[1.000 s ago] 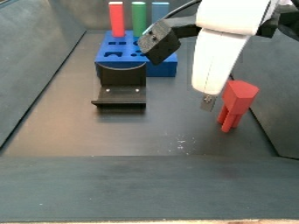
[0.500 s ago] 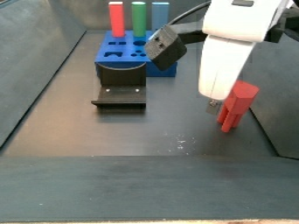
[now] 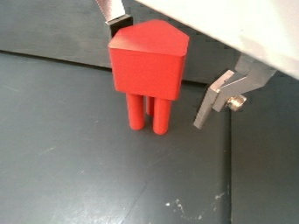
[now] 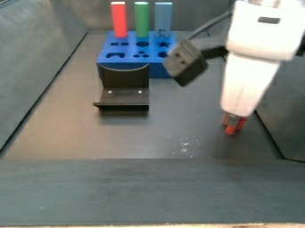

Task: Pick up the 3 prong object. Move up. Move to above the board. Insert the 3 prong object.
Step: Pick up the 3 prong object.

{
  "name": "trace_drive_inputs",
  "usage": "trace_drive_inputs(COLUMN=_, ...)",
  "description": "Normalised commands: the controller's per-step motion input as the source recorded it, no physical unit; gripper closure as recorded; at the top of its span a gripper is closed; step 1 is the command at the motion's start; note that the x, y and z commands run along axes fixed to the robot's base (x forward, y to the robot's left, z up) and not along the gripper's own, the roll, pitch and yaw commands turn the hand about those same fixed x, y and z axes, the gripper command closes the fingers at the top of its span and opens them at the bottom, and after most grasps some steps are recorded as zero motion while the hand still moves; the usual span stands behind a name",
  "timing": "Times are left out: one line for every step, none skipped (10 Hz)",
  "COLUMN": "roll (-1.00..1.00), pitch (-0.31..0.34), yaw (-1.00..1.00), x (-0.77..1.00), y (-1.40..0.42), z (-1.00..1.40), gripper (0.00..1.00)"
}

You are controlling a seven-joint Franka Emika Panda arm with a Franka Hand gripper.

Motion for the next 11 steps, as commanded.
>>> trace_drive_inputs(roll=0.0, pitch=0.0, yaw=0.0, x=0.0, y=0.0, z=0.0, gripper=0.0)
trace_drive_inputs(roll=0.0, pitch=0.0, yaw=0.0, x=0.0, y=0.0, z=0.0, gripper=1.0)
trace_drive_inputs(roll=0.0, pitch=0.0, yaw=0.0, x=0.0, y=0.0, z=0.0, gripper=1.0)
trace_drive_inputs(roll=0.0, pitch=0.0, yaw=0.0, x=0.0, y=0.0, z=0.0, gripper=1.0)
trace_drive_inputs(roll=0.0, pitch=0.0, yaw=0.0, x=0.0, y=0.0, z=0.0, gripper=1.0)
trace_drive_inputs(roll=0.0, pitch=0.0, yaw=0.0, x=0.0, y=0.0, z=0.0, gripper=1.0)
trace_drive_inputs(roll=0.0, pitch=0.0, yaw=0.0, x=0.0, y=0.0, z=0.0, gripper=1.0)
trace_drive_inputs(roll=0.0, pitch=0.0, yaw=0.0, x=0.0, y=0.0, z=0.0, gripper=1.0)
trace_drive_inputs(roll=0.0, pitch=0.0, yaw=0.0, x=0.0, y=0.0, z=0.0, gripper=1.0)
trace_drive_inputs(roll=0.0, pitch=0.0, yaw=0.0, x=0.0, y=0.0, z=0.0, gripper=1.0)
trace_drive_inputs(roll=0.0, pitch=0.0, yaw=0.0, x=0.0, y=0.0, z=0.0, gripper=1.0)
